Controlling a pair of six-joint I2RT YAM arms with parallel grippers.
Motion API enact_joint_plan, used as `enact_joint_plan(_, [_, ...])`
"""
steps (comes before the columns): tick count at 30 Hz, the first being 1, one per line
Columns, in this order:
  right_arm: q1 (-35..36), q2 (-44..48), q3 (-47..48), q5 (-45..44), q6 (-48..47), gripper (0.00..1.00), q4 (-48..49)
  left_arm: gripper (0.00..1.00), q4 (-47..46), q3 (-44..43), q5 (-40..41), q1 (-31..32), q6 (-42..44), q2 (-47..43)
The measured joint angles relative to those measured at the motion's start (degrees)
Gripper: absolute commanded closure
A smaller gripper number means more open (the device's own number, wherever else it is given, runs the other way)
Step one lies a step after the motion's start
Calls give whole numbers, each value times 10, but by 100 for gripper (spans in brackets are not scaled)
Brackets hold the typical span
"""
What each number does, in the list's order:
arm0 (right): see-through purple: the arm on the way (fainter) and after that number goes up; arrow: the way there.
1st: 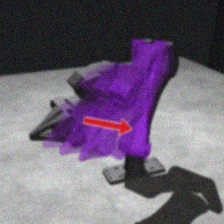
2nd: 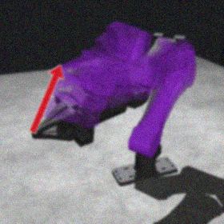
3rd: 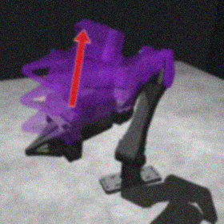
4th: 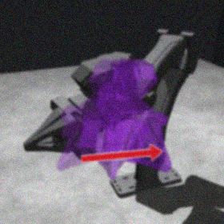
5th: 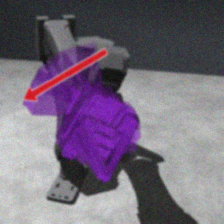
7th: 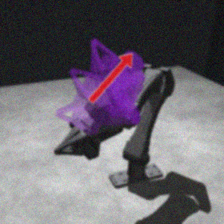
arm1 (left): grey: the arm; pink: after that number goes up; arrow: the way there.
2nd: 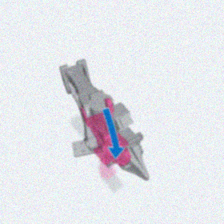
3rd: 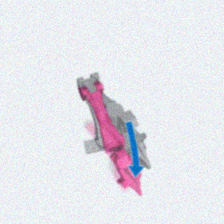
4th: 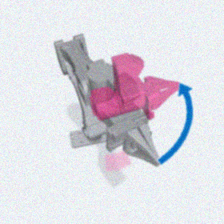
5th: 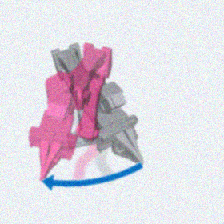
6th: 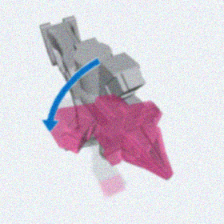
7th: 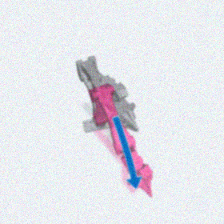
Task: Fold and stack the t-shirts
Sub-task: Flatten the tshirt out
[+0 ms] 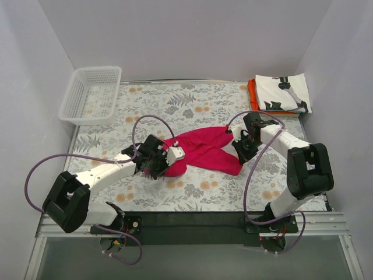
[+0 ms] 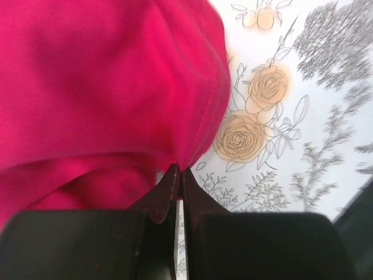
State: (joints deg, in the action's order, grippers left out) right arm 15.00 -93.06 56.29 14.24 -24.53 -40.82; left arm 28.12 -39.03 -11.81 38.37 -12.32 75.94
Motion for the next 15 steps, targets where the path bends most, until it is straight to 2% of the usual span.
enact_joint_plan(2, [-5, 18, 13, -9, -8, 99, -13, 100, 33, -41, -19, -24, -13, -8])
enact_joint_plan(8, [-40, 76, 97, -41, -56, 99, -26, 100, 92, -248, -107, -149, -54, -4])
enact_joint_plan(12, [-47, 113, 100, -48, -100, 99, -40, 100, 96, -330, -137, -202, -85, 18])
enact_joint_plan(15, [-47, 146, 68, -51, -134, 99, -47, 100, 96, -371, -147, -243, -119, 58])
